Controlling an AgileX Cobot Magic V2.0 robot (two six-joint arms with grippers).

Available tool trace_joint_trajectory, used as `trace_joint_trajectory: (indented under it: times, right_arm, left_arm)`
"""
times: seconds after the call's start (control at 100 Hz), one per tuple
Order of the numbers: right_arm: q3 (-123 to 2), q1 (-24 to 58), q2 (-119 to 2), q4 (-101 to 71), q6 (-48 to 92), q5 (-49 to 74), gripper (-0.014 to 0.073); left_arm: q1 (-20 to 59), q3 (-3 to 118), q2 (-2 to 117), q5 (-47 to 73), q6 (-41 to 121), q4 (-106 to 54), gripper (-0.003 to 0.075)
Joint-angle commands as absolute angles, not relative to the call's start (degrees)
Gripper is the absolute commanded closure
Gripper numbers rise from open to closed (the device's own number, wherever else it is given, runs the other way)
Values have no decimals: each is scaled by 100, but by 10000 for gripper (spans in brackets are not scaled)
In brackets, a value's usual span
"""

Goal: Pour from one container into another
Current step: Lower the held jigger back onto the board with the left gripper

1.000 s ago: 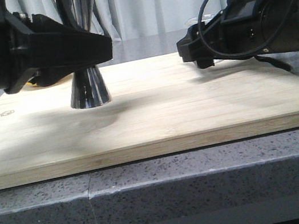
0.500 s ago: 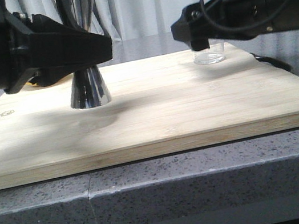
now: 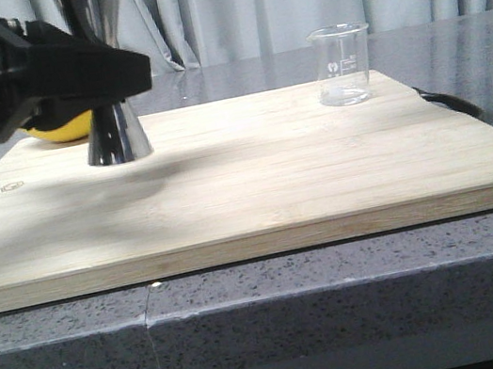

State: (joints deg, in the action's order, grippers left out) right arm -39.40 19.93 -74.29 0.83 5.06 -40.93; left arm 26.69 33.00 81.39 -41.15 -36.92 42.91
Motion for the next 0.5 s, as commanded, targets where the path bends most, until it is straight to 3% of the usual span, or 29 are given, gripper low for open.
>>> trace_joint_trajectory:
  times: [0.0,0.49]
  right_arm:
    - [-4075,1944,-6891,141,519,-4359,-15]
    - [-4075,2143,-6097,182,519,-3449,-15]
  left_arm:
    - [2553,3549,7948,-4568,-3743,4066,739]
    - [2232,3716,8074,-4718,-3422,4066,739]
